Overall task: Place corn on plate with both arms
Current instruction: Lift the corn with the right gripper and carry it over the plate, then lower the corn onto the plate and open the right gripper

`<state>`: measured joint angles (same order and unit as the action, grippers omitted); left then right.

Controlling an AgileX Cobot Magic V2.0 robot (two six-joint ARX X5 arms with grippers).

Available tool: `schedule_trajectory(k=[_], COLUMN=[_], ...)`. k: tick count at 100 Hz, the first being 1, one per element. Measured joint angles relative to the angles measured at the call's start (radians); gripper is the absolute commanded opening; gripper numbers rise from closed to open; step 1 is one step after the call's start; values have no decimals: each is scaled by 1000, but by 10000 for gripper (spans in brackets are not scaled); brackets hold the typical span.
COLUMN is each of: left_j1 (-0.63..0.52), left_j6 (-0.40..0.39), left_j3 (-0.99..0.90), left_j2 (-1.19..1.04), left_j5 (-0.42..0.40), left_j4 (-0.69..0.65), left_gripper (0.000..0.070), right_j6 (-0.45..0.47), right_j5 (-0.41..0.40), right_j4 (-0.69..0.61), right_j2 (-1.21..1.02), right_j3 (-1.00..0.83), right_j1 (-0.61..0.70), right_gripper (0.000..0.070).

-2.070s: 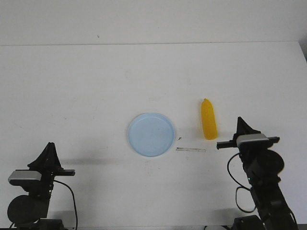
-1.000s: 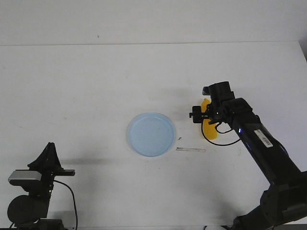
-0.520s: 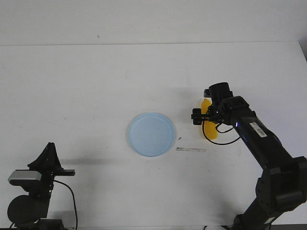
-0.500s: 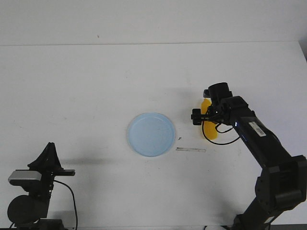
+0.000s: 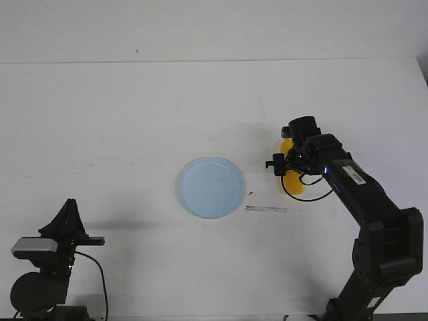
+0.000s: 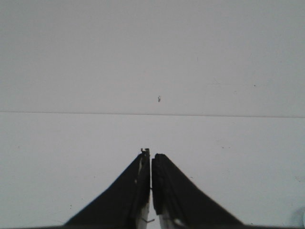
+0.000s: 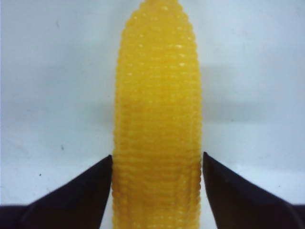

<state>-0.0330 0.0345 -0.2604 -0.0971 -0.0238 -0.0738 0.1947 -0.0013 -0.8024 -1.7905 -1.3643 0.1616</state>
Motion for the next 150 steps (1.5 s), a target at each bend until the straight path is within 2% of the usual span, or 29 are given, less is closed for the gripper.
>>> schedule_trajectory(k=[11,57,67,84,94,119,150], left_j1=[0,0,0,0,0,0,0], left_j6=[0,0,0,0,0,0,0], left_j3=[0,0,0,0,0,0,0], left_j2=[0,0,0,0,0,0,0], left_j5=[0,0,0,0,0,0,0], left_j4=[0,0,0,0,0,2,8], left_gripper=[1,1,1,1,1,1,1], right_j6=[-4,-5,-5,-1,23,65,110], right_j5=[0,-10,-66,-262,-338,-359,-362], right_j4=[0,-8,2,30,35,66,114], right_j2=[0,9,45,69,69,63,-36], right_j3=[0,-35,-49,-64,-63,-63,-63], right_j1=[0,3,23,108,164,297,370], right_gripper=[299,300,300,300,300,300,300])
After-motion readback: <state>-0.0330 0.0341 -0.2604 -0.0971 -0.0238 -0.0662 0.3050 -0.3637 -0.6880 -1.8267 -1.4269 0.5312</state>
